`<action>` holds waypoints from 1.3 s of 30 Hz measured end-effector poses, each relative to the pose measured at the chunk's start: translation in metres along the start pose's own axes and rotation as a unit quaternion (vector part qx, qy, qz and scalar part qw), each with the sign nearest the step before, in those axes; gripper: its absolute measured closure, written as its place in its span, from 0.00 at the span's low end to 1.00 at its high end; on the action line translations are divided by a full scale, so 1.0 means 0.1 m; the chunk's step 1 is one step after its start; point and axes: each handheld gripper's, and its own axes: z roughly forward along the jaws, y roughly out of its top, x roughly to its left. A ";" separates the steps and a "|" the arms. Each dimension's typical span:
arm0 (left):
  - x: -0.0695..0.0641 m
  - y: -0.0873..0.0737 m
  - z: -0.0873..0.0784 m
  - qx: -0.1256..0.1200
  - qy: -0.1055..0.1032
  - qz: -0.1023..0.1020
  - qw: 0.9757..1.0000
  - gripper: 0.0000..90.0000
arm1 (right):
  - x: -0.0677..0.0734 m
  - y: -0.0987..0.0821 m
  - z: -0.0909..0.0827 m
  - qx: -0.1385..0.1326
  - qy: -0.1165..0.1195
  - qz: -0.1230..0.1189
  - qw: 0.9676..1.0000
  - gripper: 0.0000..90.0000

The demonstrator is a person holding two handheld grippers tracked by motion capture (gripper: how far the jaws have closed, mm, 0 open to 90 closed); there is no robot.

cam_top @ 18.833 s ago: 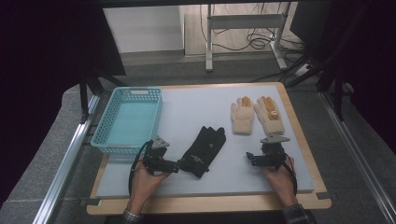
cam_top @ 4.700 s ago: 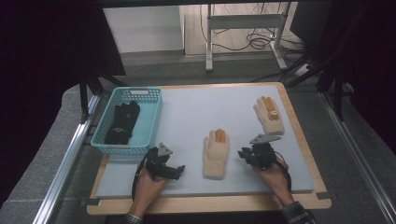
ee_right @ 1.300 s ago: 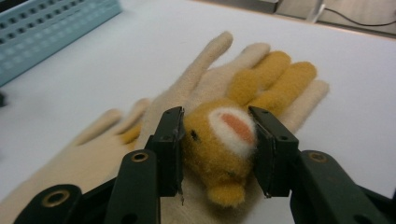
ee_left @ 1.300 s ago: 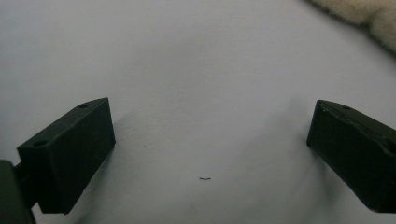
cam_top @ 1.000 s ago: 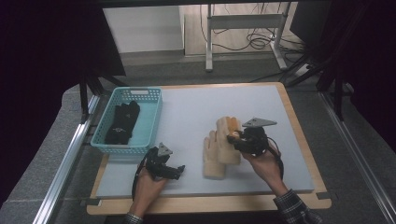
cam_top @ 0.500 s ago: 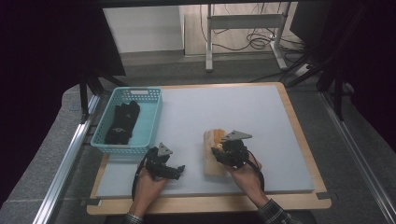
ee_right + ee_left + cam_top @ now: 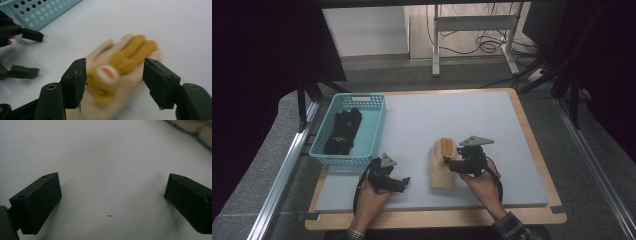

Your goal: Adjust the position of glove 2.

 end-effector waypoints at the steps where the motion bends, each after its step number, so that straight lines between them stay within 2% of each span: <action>1: 0.00 0.00 0.00 0.000 0.000 -0.001 1.000 0.01 | -0.04 -0.01 -0.02 0.000 -0.003 -0.003 1.000 0.40; 2: 0.00 0.00 0.00 0.002 0.000 -0.001 1.000 0.01 | -0.09 -0.03 -0.03 0.001 -0.004 -0.006 1.000 0.42; 4: -0.01 0.00 0.00 -0.001 0.000 -0.004 1.000 0.01 | -0.17 -0.08 -0.03 0.008 -0.003 -0.005 1.000 0.55; 7: 0.00 0.00 0.00 0.001 0.000 0.000 1.000 0.01 | -0.27 -0.20 -0.01 0.022 0.027 0.009 0.999 0.71; 10: 0.00 0.00 0.00 0.001 0.000 -0.001 1.000 0.01 | -0.28 -0.32 0.03 0.036 0.041 0.000 0.998 0.84; 12: 0.00 0.00 0.00 0.001 0.000 0.000 1.000 0.01 | -0.27 -0.39 0.05 0.039 0.050 -0.009 0.998 0.89; 18: 0.00 0.00 0.00 0.001 -0.001 0.000 1.000 0.01 | -0.17 -0.53 0.06 0.043 0.065 -0.034 0.996 0.96; 24: 0.00 0.00 0.00 0.001 -0.001 0.001 1.000 0.01 | -0.13 -0.57 0.11 0.048 0.070 -0.042 0.995 0.96; 39: 0.00 0.00 0.00 0.001 -0.001 0.000 1.000 0.01 | 0.08 -0.52 0.27 0.047 0.091 -0.055 0.993 0.95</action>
